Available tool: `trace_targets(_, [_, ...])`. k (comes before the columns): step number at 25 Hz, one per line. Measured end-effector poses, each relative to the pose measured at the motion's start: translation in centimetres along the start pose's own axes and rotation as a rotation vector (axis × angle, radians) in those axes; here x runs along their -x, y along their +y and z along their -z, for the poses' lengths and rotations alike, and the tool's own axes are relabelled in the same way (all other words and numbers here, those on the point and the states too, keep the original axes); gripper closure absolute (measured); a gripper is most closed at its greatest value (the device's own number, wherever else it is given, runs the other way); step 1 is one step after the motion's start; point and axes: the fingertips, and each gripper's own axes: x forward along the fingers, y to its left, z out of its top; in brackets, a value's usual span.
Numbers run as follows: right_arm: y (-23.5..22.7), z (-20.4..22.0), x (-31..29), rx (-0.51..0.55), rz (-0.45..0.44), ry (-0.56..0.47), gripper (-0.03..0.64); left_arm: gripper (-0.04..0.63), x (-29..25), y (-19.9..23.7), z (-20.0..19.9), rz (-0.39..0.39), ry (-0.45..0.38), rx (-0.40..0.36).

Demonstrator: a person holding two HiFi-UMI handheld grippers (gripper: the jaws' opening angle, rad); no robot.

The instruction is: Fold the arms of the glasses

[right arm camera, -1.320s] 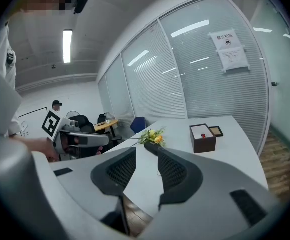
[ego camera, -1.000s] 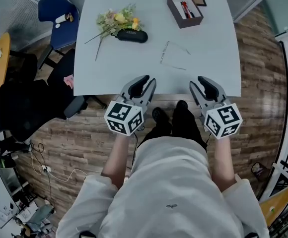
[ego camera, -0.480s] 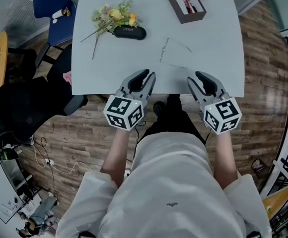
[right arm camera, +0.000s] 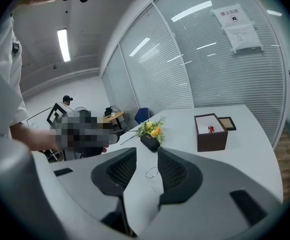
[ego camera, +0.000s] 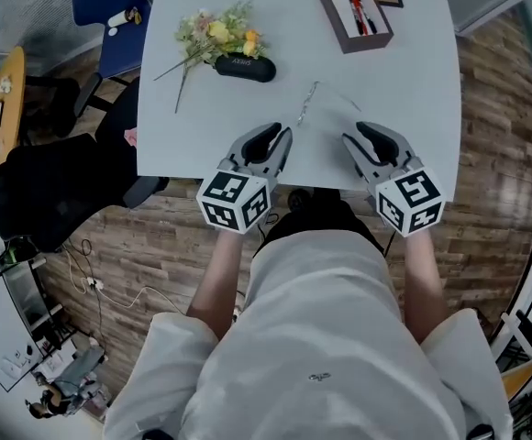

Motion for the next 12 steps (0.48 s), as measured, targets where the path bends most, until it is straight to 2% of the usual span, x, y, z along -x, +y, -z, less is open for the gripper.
trace_targets(12, [-2.6,1.2,-2.6,0.033,-0.12,0.086,0.48,0.515,-4.0,1.5,0.1,-0.073,0.017,0.053])
